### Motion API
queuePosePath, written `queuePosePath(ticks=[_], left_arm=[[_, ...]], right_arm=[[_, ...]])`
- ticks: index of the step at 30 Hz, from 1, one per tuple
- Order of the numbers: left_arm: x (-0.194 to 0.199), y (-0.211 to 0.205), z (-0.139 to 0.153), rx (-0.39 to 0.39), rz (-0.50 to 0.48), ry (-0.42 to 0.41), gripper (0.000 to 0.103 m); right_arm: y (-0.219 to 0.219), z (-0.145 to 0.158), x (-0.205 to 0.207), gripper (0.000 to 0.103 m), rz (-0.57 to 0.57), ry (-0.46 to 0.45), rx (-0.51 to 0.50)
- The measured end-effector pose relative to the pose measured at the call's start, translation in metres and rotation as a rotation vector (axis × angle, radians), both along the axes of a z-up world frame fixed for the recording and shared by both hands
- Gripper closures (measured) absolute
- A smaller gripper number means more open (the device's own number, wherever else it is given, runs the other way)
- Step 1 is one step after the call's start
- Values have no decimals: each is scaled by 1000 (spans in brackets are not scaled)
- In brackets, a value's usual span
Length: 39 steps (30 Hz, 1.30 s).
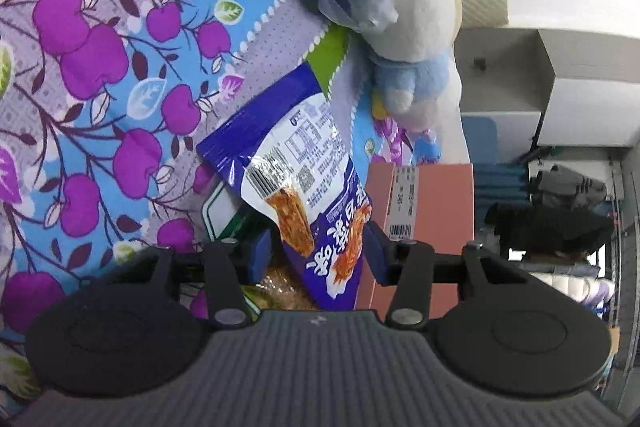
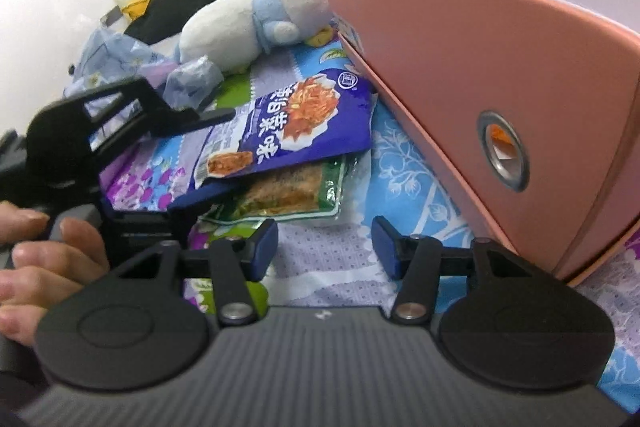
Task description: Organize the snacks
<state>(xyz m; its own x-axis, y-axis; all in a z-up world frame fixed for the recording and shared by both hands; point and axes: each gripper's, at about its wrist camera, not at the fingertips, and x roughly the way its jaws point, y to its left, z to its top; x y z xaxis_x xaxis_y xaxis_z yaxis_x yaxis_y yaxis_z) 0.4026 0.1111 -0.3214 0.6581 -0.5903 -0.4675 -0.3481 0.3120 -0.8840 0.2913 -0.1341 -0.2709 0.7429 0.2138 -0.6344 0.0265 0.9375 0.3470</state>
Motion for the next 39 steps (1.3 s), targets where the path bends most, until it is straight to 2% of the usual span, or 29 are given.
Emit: queuePosePath(ticks=[3,5,6,7,8,10,11,13,21,30,33,39], left_arm=[[1,-1,-2,10,-7,7,52],[5,-4,1,39,-21,4,52],[7,-6,2,50,-22,3,54],[8,-7,2,61,-21,1,56],[10,-8,1,62,-13,2,61],[13,-8,-2,64,2,25,77],[14,-7,-3,63,6,28,81],[13,-7,-2,63,14,16,84],[-14,0,15,64,37,-28,93],[-88,36,40,9,87,-81,94],[-114,44,46,-12,105,-69,94],[-164,47,59,24,55,-35,94]], right_arm=[[-1,-1,3,53,-26,-16,21],[-6,-2,5,54,-51,-39,87],[-9,-3,7,57,-64,-47,117],[-10,-4,9,64,-75,-50,124],[-10,-4,11,67,-84,-50,121],[-9,-5,14,78,-85,-49,122],[-8,-4,14,82,-76,-51,122],[-8,-1,12,86,-65,-56,112],[-13,9,2,92,-35,-38,112],[-20,26,-27,94,-10,-33,93],[-24,31,-42,95,1,-28,90],[-30,42,-75,95,29,-3,86]])
